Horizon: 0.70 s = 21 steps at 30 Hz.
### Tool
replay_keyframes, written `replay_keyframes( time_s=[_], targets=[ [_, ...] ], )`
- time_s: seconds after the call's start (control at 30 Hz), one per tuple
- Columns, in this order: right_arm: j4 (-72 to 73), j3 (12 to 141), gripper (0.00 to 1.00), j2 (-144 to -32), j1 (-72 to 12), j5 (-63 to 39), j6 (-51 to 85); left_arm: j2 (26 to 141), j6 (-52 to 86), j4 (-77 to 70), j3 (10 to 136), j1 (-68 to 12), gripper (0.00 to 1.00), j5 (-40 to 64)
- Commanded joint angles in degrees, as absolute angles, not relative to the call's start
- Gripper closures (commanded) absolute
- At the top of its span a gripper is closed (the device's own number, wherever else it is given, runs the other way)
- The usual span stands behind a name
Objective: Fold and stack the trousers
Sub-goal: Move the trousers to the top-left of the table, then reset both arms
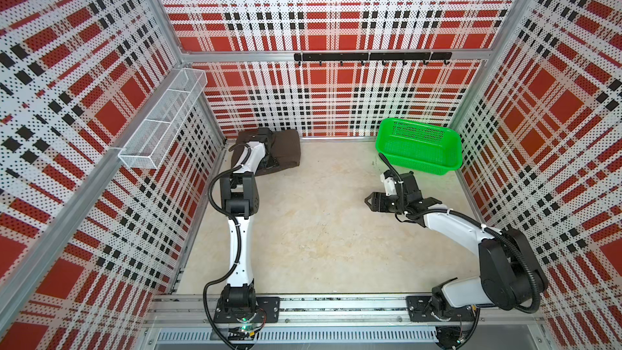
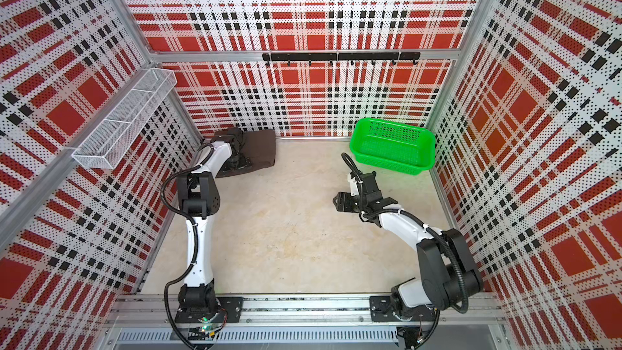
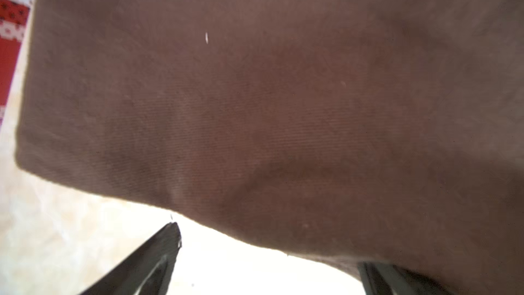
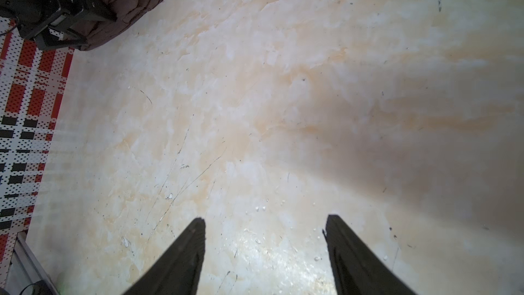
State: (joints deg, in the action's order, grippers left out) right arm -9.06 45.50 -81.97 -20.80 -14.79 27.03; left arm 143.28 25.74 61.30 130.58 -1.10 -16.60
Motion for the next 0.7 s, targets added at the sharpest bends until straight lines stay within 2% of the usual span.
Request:
replay_keyframes(
  time_s=[0.0,0.17,0.27,0.37,0.4,0.53,0.67],
  targets=[
    [-8.5,47.7,0.30,-82.0,-20.4,-13.7,25.9,140.9,25.1,65.7,132.5,-1.8,0.02,-18.1],
    [-9.4,50.1,0.30,-81.2,-20.3,-8.2,23.0,124.6,24.3,60.0,122.2,-4.8,0.02,-21.8],
    [-4.9,48.2,0.30,-78.5,-19.9,-2.4,19.6,112.1,23.8,49.6,110.1,-7.8,0.02,-24.8],
    [7.3,41.8,0.27,-74.5,-18.6,1.1,15.9,99.3,24.0,35.3,93.7,-10.8,0.02,-31.0],
    [12.6,38.9,0.01,-73.2,-18.0,2.6,14.6,95.1,24.3,29.3,87.3,-11.7,0.02,-33.0],
    [32.4,28.7,0.00,-70.5,-16.5,9.9,9.5,81.1,23.6,5.6,64.7,-13.7,0.02,-36.5],
    [53.9,18.5,0.00,-71.9,-15.6,17.2,1.7,73.3,21.6,-15.0,47.2,-13.7,0.02,-35.1]
  ],
)
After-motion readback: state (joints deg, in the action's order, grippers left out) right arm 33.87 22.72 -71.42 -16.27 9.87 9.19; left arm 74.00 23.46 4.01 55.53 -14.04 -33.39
